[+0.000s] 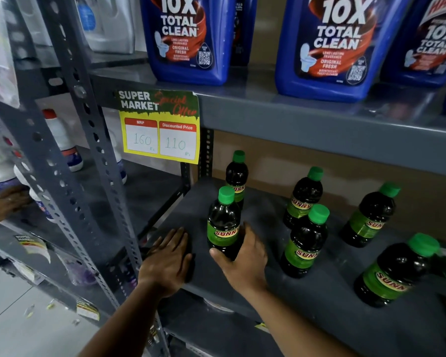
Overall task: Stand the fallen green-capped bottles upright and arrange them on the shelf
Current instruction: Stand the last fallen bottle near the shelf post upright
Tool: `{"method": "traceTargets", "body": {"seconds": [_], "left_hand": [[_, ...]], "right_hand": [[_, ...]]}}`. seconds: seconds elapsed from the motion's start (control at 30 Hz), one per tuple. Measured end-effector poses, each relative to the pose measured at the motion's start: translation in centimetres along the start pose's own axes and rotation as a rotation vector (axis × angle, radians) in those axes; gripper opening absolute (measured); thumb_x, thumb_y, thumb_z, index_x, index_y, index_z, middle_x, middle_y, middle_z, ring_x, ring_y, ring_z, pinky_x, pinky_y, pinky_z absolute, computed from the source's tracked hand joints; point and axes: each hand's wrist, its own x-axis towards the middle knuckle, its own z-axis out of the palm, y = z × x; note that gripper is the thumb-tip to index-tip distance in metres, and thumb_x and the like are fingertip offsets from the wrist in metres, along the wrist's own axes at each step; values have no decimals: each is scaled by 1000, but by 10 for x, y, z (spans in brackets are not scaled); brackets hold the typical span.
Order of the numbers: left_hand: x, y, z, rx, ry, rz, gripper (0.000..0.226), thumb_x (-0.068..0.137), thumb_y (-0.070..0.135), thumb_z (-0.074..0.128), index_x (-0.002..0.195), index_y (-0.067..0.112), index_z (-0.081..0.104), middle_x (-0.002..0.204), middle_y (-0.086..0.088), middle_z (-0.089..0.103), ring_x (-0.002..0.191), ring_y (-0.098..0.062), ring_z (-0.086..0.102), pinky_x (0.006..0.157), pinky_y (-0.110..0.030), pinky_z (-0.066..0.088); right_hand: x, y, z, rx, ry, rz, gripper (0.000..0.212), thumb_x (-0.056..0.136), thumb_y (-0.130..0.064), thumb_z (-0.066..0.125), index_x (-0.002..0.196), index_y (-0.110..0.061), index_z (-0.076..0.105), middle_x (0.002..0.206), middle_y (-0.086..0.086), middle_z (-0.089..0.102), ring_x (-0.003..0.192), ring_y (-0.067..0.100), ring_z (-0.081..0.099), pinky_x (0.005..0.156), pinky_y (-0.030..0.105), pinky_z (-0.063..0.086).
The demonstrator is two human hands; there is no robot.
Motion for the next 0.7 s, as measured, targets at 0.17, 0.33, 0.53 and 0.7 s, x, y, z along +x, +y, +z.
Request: {"method": "traceTargets", "body": {"seconds": [0.17,0.33,0.53,0.7], "left_hand": [[0,0,1,22,17,-10,74,88,56,-2,151,19,7,162,2,4,148,-13,-2,121,-35,3],[-1,1,-1,32,63,-5,76,86,53,2,150,17,20,161,2,14,148,-14,8,119,-35,7],[-1,3,0,40,95,17,78,86,52,7,144,8,37,154,-8,34,143,-25,29,116,-44,22],[3,-3,6,72,60,7,79,88,53,4,145,8,35,154,-9,34,143,-25,29,115,-45,23]], "right_hand": [[-51,28,-34,178,125,-113,55,73,-41,77,124,-34,58,109,-12,62,106,12,59,93,36,47],[-93,95,-99,165,535,-22,39,75,-22,83,91,-46,57,89,-12,63,83,2,60,73,3,37],[-62,135,-182,200,669,97,85,54,-10,95,108,-51,43,104,-33,54,93,-9,57,79,9,44],[-37,150,-185,162,608,364,80,59,-24,94,120,-24,42,109,-3,61,98,17,62,81,26,47]]}}
